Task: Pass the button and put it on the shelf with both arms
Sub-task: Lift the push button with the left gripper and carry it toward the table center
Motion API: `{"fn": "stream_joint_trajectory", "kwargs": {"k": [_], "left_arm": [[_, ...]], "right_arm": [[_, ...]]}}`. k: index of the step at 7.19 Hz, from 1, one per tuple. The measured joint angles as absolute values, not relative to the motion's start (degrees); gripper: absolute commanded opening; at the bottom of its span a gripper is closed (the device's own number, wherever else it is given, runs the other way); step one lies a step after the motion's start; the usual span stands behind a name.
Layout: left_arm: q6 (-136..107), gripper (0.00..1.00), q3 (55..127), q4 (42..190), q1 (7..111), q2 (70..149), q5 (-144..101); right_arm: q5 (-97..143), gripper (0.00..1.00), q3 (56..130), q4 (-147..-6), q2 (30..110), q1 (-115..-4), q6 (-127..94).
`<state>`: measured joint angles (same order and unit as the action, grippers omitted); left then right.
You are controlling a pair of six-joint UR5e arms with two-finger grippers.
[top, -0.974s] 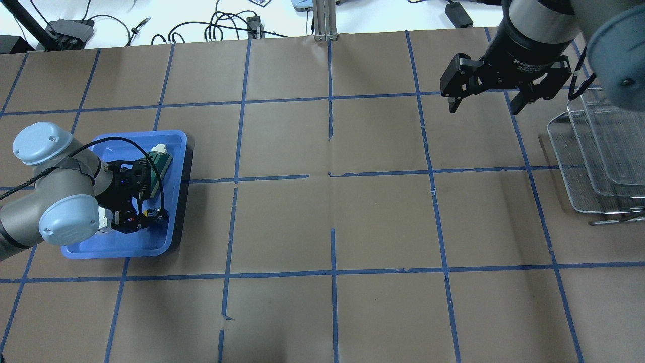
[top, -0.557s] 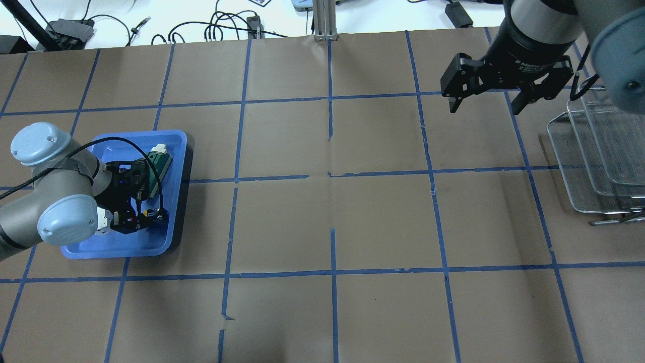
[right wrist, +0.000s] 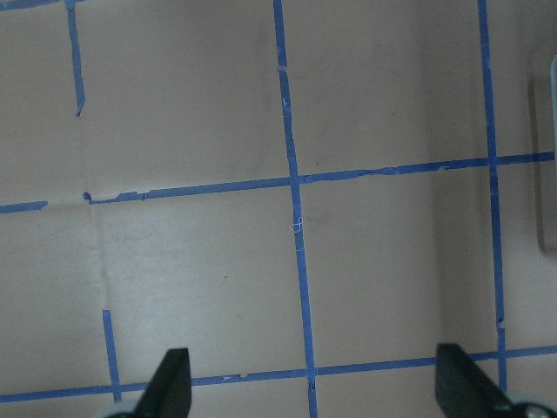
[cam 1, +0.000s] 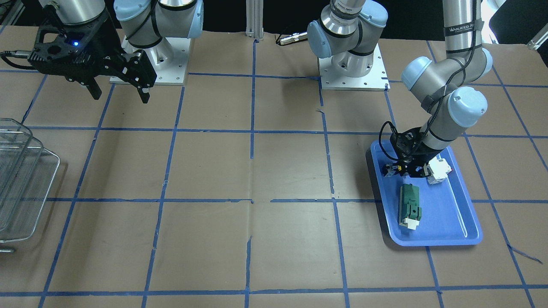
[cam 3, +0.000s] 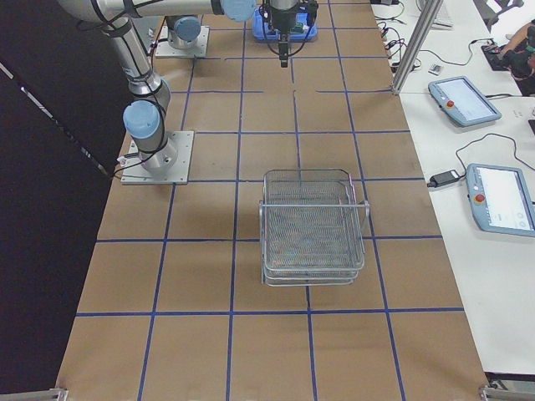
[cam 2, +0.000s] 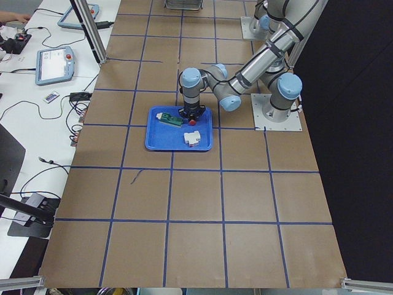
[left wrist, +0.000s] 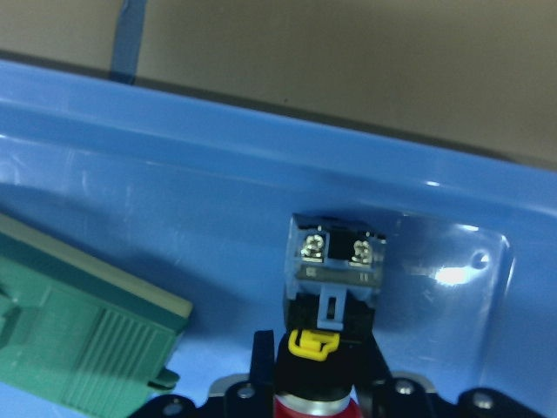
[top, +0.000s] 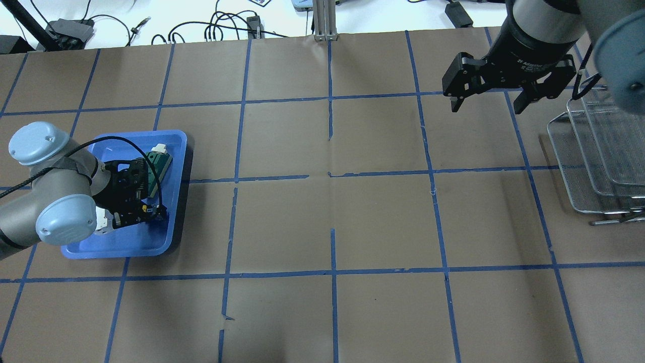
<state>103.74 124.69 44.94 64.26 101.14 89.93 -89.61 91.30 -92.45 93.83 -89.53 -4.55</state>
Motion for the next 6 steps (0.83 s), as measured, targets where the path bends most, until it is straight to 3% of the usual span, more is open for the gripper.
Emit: {"fn": "stream_joint_trajectory", "kwargs": {"k": [2,6], "left_arm": [[104.5,0.00,121.3,49.4,65.4,98.6,89.1],[92.6,0.00,96.3,80.2,83.3,95.1,84.6]], "right_arm": [[-89.9,1.00,91.0,-94.2,93.8,-88.4,-4.4],[-90.3,1.00,90.4,-96.5,93.6,-74.8,7.3]]}}
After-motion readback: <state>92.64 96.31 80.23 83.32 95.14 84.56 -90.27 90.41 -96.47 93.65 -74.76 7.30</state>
